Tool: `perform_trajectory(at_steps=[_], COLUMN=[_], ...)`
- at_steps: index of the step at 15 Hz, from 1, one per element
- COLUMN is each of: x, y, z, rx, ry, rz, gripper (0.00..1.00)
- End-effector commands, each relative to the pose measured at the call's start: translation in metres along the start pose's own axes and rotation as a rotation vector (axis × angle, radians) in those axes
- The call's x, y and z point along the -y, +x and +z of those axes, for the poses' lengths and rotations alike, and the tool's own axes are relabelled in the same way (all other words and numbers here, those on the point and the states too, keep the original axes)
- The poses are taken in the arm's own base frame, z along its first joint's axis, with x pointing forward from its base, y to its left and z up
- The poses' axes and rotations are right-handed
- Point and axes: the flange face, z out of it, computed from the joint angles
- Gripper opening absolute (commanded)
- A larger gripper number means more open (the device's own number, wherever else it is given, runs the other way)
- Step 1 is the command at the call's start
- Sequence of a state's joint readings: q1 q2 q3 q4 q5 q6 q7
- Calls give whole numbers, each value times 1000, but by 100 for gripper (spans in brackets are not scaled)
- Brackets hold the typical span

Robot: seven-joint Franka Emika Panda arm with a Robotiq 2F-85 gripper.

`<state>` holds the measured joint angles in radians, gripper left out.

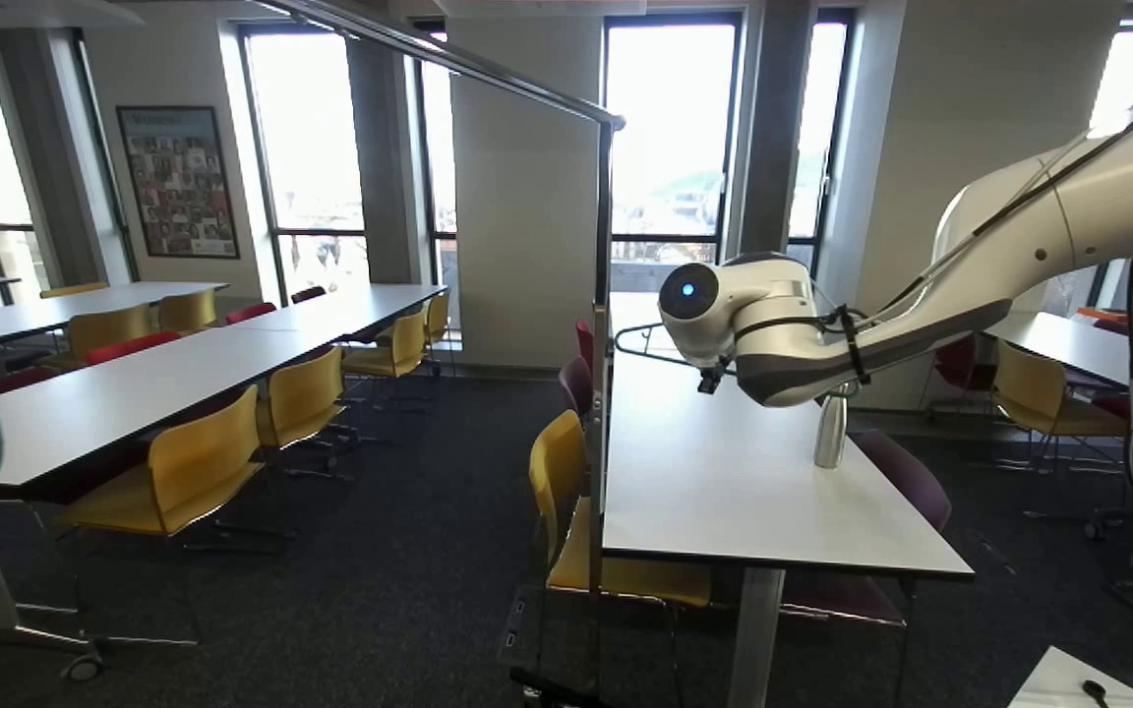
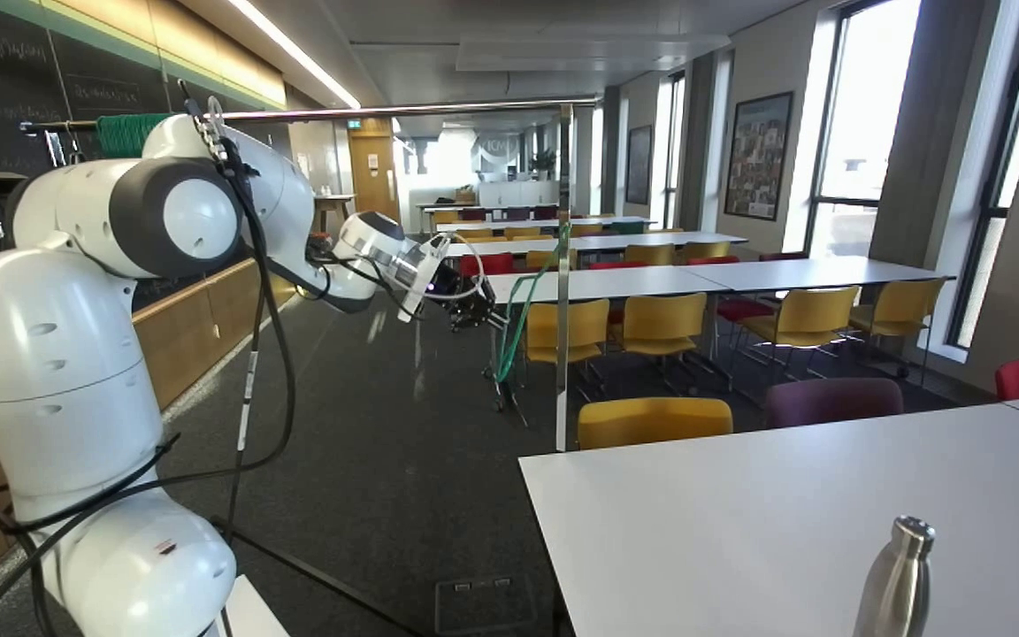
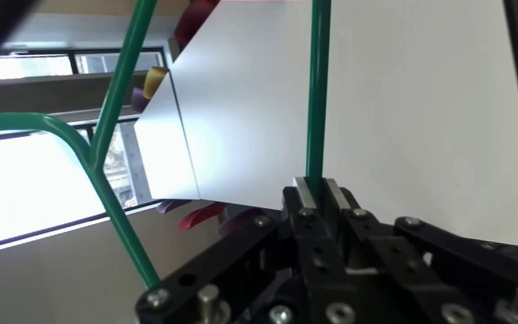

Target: Put the green hanger on the metal rod

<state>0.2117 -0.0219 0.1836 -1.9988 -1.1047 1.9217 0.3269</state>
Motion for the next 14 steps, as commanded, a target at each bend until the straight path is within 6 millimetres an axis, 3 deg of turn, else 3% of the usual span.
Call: perform_trajectory(at_steps=[1,11,14], x=[-50,-129,-153], y=[31,87,97], z=[-30,-129,-147], rx=[12,-58,-57], ry=[-149,-472,-519], rz=[-40,-61,-49], gripper=[2,2,2])
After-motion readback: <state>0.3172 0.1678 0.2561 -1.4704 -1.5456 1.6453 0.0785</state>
